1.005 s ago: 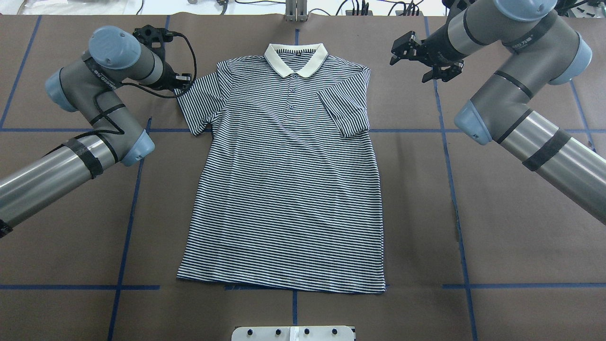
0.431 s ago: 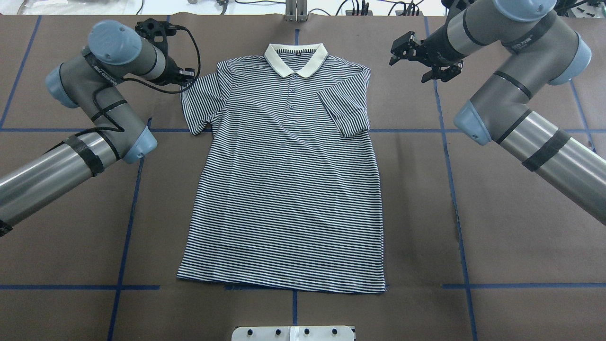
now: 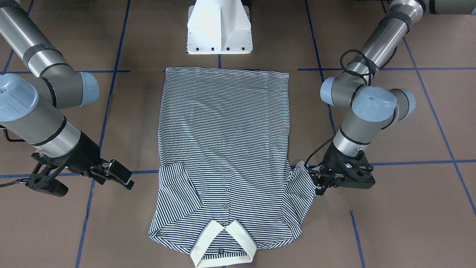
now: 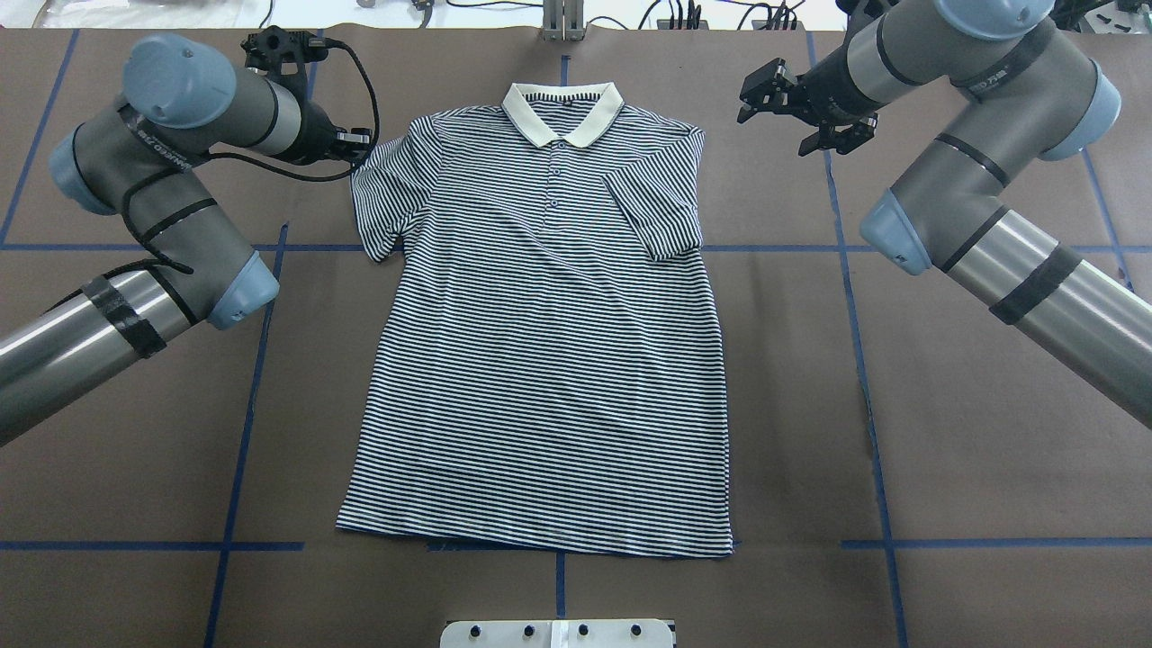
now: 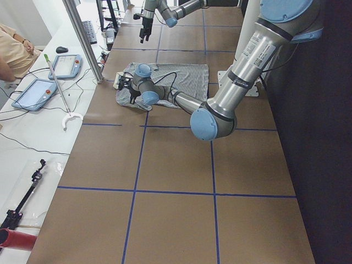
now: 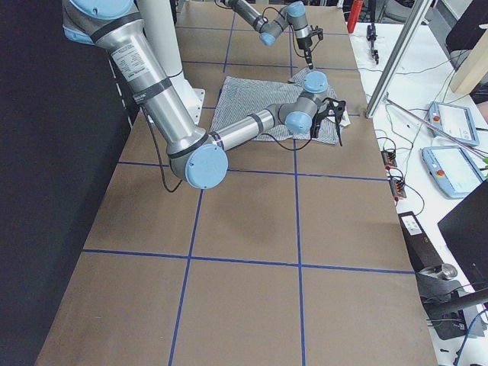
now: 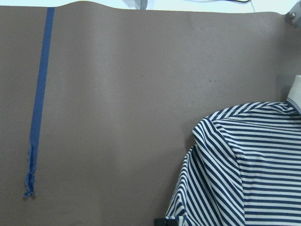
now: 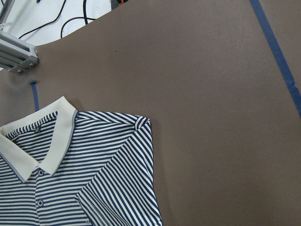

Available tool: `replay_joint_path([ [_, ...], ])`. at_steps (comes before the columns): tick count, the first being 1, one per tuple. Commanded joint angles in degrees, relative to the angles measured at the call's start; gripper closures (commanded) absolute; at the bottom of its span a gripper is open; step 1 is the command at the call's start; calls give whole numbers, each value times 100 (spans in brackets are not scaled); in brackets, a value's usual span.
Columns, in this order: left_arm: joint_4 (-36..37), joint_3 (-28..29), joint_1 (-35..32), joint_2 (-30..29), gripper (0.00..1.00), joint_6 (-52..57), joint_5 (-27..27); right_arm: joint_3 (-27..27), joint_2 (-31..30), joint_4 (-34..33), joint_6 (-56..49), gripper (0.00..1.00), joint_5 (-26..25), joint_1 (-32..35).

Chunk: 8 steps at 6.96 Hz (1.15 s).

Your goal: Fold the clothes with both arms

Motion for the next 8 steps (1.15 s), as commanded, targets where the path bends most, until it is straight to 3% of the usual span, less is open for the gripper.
replay_joint_path([
  [1,51,-171,126,48,100,-227,-16,-9,18,-3,-42,0,-4,0],
  [4,166,-180,126,224,100,-157,19,-17,36,-12,-50,0,-4,0],
  [8,709,-189,406,-494,100,-1059,19,-9,45,-3,-42,0,-4,-9],
])
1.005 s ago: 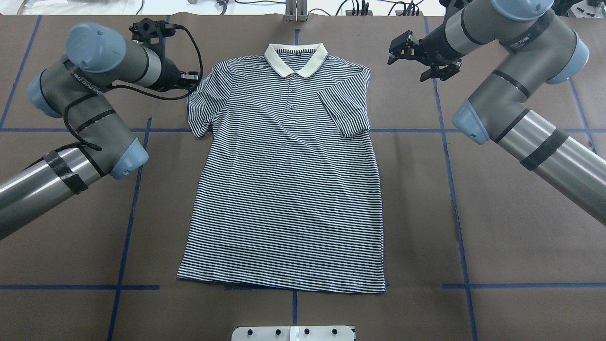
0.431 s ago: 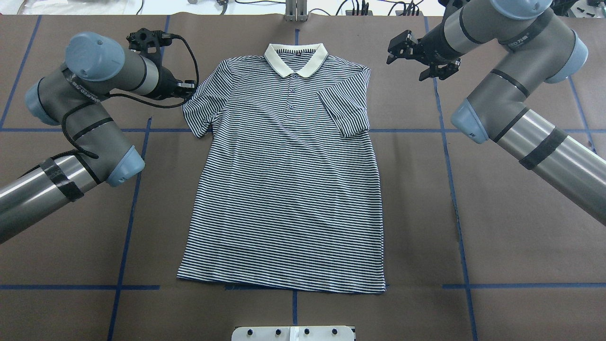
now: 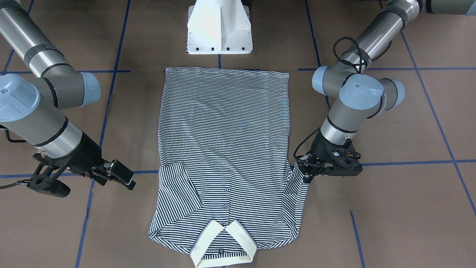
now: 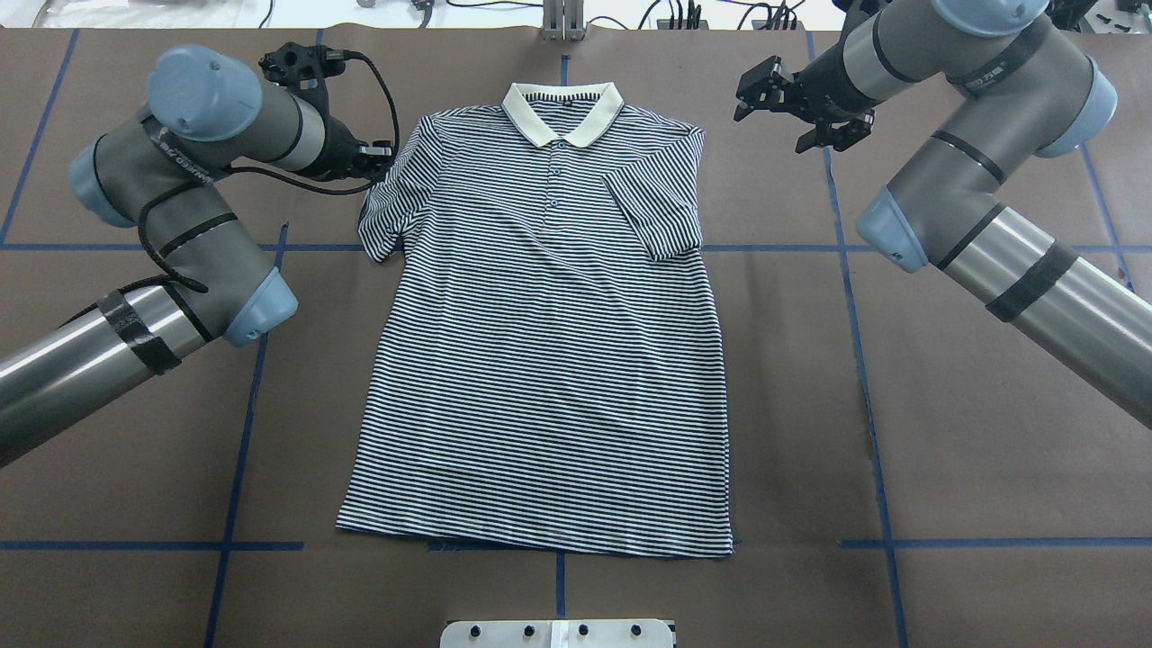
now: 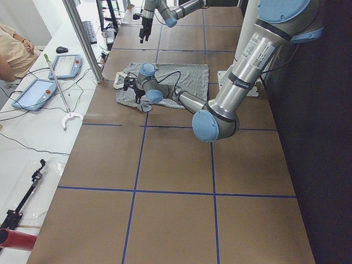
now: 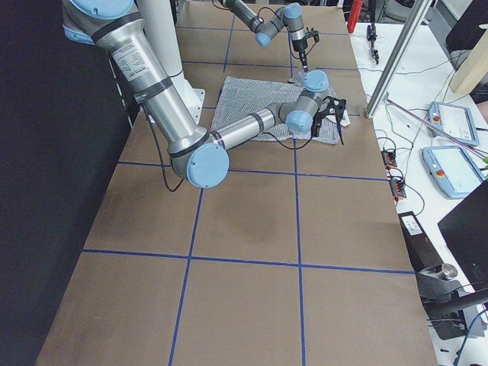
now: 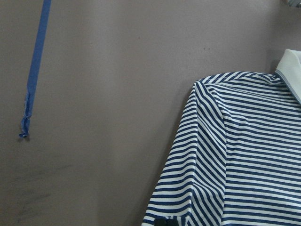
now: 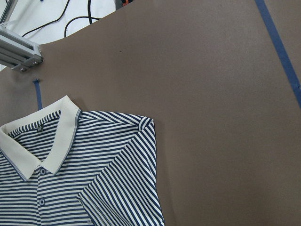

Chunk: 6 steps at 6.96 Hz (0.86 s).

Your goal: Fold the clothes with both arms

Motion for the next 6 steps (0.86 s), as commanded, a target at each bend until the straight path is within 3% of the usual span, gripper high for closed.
replay_joint_path([
  [1,229,54,357,-376,100,-536,94,-5,-8,3,0,0,0,-6],
  [3,151,1059,613,-1172,100,-862,585,-14,-17,3,0,0,0,-15],
  [6,-138,1485,684,-1255,100,-846,1033,-14,-17,-5,9,0,0,-23],
])
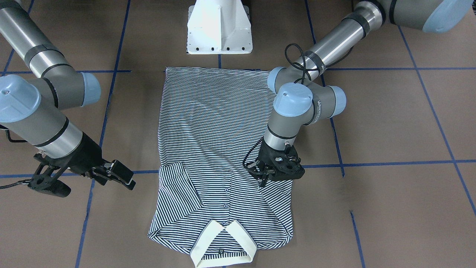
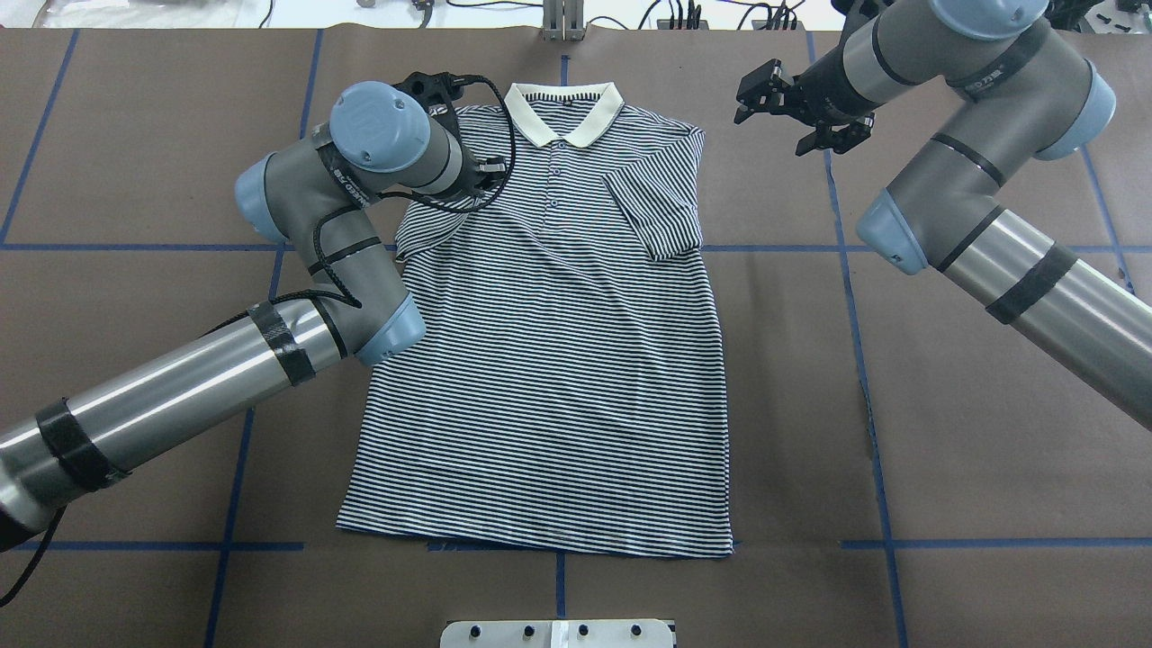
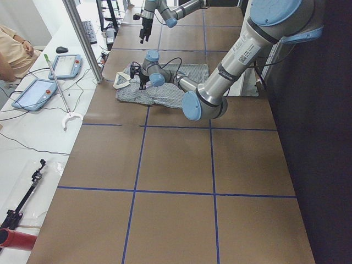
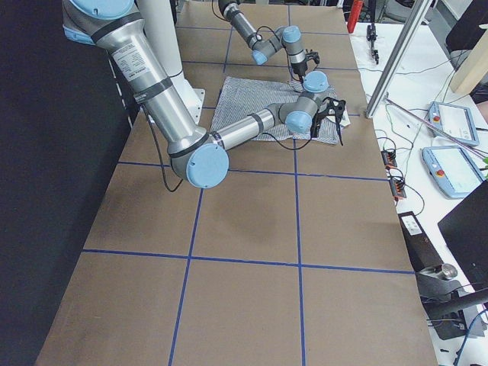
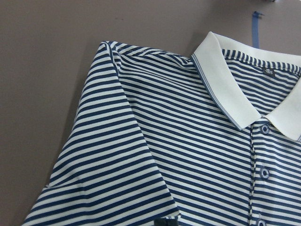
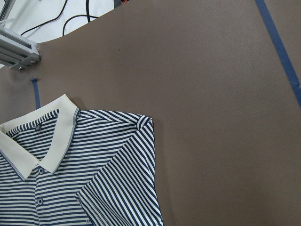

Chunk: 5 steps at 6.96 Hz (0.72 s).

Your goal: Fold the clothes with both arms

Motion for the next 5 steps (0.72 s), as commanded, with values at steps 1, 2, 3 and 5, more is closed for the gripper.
replay_joint_path([
  [1,-482,554,14,-175,100,8,482,0,6,2,10,0,0,-14],
  [2,-667,757,5,-211,100,8,616,0,6,-7,10,0,0,-23],
  [3,-765,768,-4,-263,100,0,626,0,6,2,10,0,0,-23],
  [5,-775,847,-4,-334,100,-9,661,0,6,2,10,0,0,-23],
])
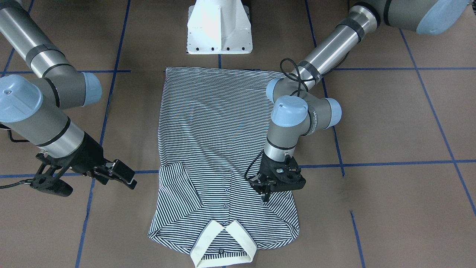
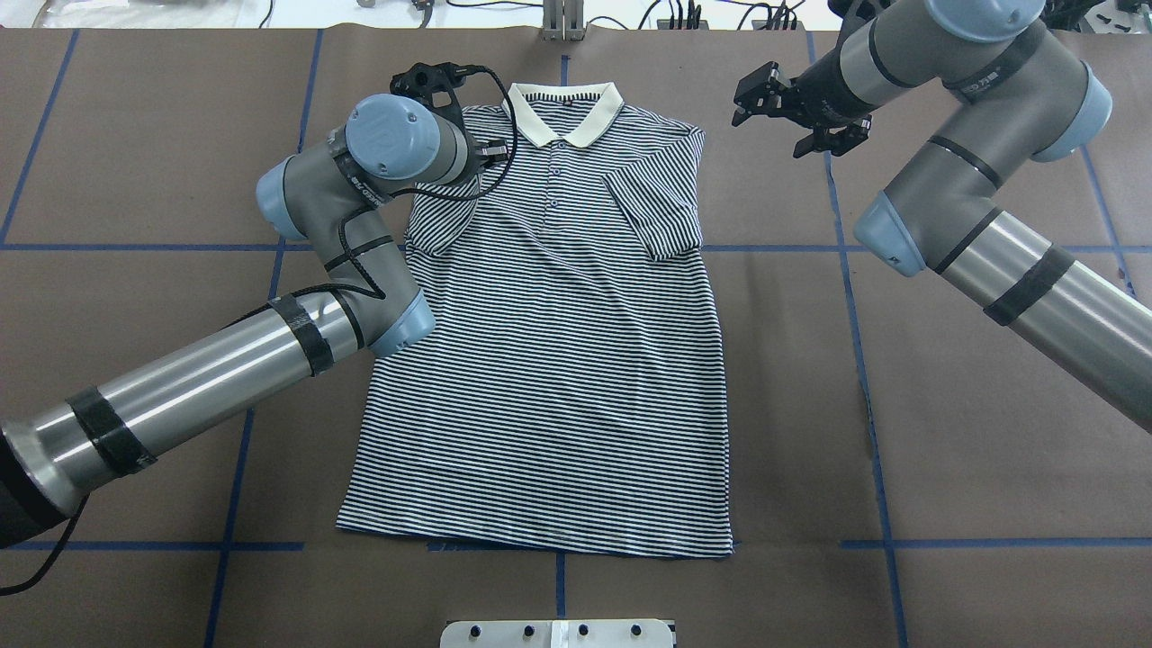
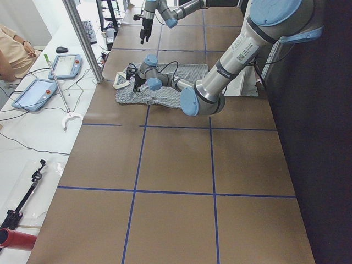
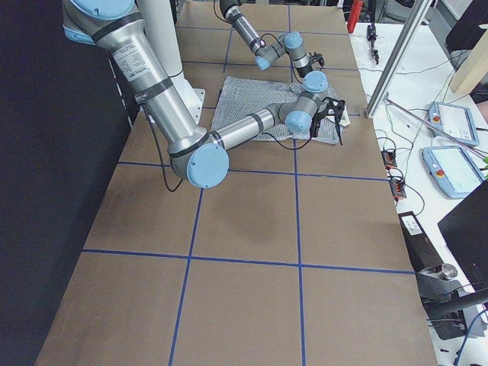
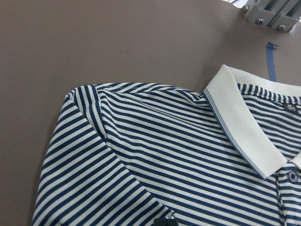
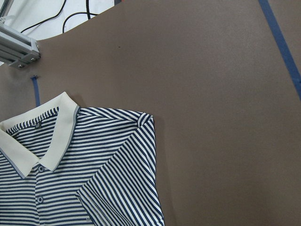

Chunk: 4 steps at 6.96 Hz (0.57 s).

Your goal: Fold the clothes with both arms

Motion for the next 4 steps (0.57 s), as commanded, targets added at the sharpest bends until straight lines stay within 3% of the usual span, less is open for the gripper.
replay_joint_path([
  [1,-25,58,1,-22,100,-4,21,0,0,5,0,0,0,-9],
  [2,-25,50,1,-22,44,5,21,0,0,-4,0,0,0,-9],
  [3,-34,-29,1,-5,28,-4,4,0,9,-4,52,0,0,-36],
  [4,-25,-334,1,65,27,-13,-14,26,27,-39,96,0,-9,-53],
])
